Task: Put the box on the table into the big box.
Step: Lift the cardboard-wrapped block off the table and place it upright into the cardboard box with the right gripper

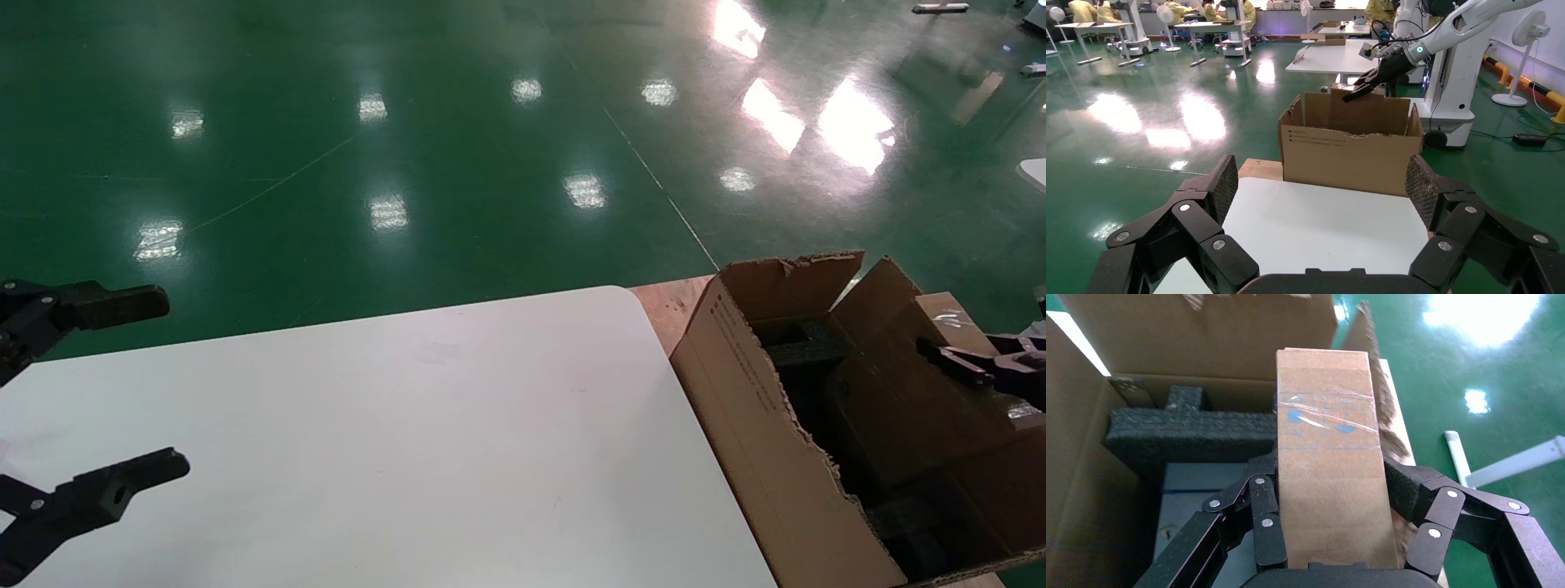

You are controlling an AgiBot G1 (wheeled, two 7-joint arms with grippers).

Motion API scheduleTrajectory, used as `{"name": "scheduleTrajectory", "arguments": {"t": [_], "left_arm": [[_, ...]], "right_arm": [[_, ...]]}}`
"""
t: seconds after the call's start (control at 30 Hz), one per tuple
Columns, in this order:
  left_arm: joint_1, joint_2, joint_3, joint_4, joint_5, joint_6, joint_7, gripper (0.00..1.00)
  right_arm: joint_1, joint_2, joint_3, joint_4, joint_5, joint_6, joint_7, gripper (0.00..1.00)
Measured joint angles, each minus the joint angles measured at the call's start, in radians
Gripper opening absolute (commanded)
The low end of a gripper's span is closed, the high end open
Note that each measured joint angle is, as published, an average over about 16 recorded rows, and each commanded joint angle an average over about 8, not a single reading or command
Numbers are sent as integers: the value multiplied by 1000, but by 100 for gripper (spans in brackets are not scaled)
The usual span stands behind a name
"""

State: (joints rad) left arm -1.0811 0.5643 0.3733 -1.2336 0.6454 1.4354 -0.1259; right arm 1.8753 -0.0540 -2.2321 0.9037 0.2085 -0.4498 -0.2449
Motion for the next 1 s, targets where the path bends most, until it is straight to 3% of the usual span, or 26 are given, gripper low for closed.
{"name": "scheduleTrajectory", "arguments": {"t": [1.0], "left_arm": [[0,0,0,0,0,0,0,100]], "right_arm": [[-239,-84,-30,-134,342,-78,-168,0]]}}
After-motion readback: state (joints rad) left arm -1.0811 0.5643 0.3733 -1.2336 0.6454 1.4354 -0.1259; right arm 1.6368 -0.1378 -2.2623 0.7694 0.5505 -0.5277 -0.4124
